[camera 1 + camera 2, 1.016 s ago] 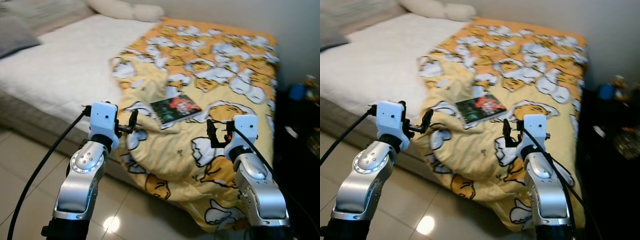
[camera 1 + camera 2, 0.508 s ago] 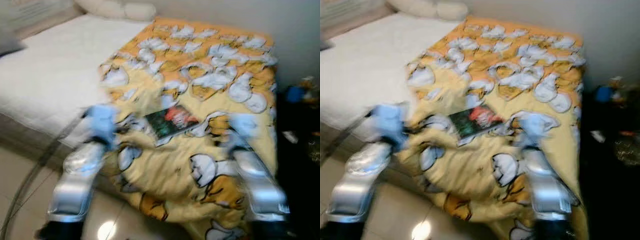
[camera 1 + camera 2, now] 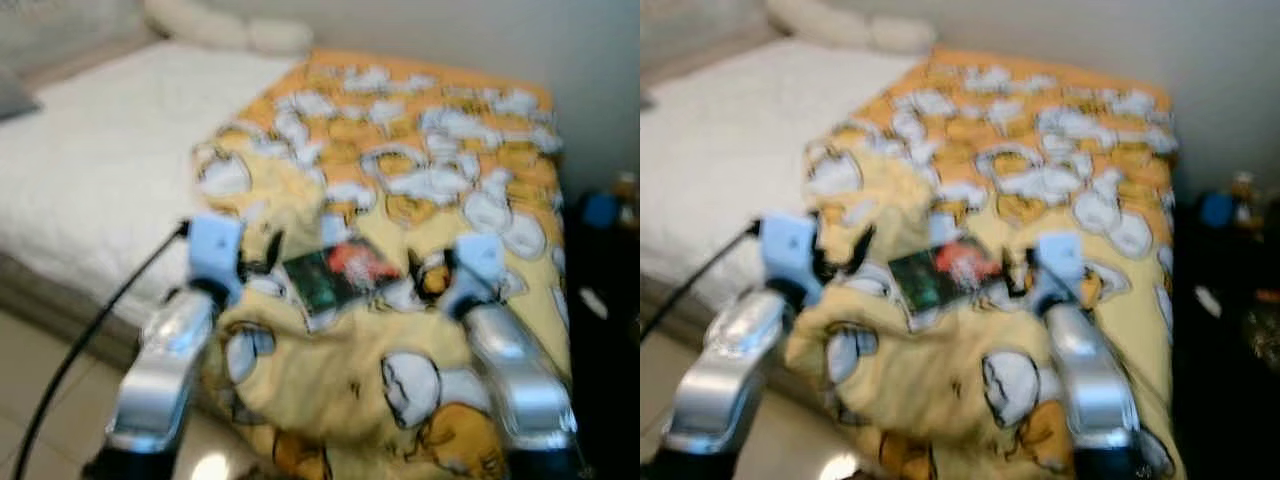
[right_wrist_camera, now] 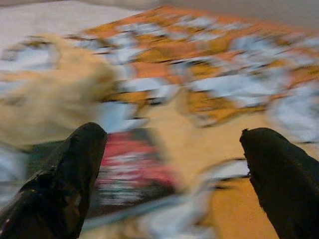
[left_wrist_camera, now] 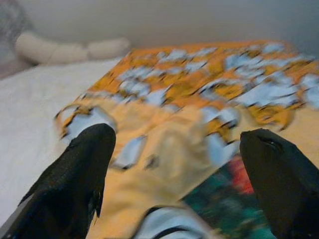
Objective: Clean up the room
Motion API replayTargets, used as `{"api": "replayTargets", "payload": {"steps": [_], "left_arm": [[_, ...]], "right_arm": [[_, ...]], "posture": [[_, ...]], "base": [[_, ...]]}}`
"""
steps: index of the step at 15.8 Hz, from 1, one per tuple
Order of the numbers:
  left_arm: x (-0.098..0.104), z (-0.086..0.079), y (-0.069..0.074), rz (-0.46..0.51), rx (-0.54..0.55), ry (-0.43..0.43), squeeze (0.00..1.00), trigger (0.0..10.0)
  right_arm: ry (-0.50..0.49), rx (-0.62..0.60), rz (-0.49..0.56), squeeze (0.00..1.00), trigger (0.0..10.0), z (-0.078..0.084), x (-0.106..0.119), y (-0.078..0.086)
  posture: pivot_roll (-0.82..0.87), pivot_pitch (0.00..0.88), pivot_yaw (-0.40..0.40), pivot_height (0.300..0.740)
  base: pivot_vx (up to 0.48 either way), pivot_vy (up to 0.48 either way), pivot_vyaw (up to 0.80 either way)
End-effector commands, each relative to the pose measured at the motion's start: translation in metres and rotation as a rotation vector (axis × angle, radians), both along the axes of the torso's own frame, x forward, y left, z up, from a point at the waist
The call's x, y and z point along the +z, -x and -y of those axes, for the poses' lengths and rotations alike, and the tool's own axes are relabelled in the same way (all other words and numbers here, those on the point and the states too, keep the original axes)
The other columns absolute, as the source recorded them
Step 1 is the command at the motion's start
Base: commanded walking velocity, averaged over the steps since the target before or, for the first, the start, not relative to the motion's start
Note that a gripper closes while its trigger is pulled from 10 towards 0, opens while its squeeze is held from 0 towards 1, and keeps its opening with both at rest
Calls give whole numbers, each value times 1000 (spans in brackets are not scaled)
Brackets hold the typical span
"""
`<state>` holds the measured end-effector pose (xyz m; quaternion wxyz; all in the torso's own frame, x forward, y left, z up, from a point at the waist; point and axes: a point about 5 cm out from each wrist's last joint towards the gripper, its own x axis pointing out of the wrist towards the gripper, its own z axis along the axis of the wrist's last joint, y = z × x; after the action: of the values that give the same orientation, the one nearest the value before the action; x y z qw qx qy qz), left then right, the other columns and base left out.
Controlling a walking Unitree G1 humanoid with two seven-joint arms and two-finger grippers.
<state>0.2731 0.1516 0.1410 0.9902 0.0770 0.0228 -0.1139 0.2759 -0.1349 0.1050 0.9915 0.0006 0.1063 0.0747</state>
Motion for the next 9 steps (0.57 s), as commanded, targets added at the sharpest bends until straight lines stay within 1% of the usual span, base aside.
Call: {"api": "replayTargets", "payload": {"steps": [1,2,3,5,8,9], "left_arm": [[5,6,-1,14,-27,10,1000,10000],[5,7,0,12,-40,16,992,10000],[4,9,1,10,-49,9,992,10000],[2,11,2,5,-70,2,988,10000],[-1,16,5,-7,-92,-9,988,10000],[-1,16,5,-9,-95,-8,988,10000]], "right_arm": [[-4,0,-24,0,10000,9,0,1],[-4,35,-44,0,10000,9,-2,3],[-24,55,-60,0,10000,9,-4,5],[-47,60,-105,0,10000,14,-9,8],[-55,87,-131,0,10000,15,-11,12],[-89,91,-155,0,10000,14,-11,13]], "posture": [[-24,0,2,740],[-24,0,2,740],[-32,0,4,740],[-36,0,-1,740],[-42,0,0,740],[-45,0,1,740]], "base": [[0,0,0],[0,0,0],[0,0,0],[0,0,0],[0,0,0],[0,0,0]]}}
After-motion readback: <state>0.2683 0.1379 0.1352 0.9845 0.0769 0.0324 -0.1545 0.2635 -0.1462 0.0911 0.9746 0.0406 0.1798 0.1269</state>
